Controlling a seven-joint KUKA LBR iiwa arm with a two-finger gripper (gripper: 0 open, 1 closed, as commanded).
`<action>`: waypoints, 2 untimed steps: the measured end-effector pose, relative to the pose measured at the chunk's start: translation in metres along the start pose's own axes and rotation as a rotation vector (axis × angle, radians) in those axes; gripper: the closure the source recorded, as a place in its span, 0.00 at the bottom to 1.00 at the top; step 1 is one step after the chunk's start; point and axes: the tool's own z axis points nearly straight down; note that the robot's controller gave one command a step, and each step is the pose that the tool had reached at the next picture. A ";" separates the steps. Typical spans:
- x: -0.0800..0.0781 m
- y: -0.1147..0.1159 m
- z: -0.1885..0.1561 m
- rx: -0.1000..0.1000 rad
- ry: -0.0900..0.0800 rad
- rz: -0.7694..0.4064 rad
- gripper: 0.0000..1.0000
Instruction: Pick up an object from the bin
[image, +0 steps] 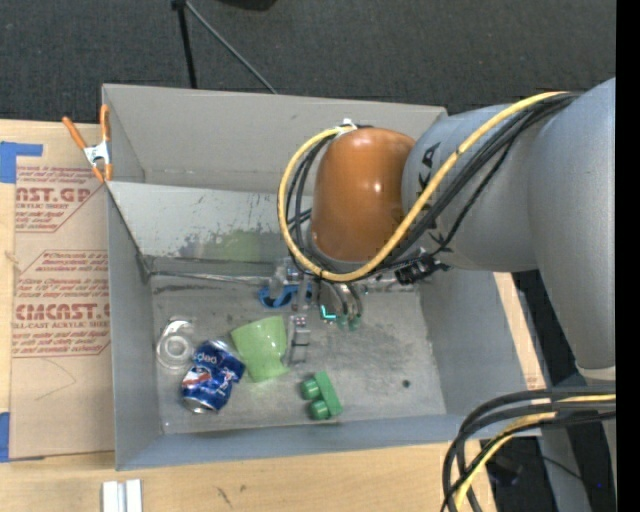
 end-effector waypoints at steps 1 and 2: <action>0.017 0.060 0.082 -0.001 -0.013 -0.590 0.00; 0.058 0.127 0.084 -0.001 -0.007 -0.548 0.00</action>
Offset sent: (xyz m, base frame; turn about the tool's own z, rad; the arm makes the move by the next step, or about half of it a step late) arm -0.0189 0.0566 -0.0837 -0.5867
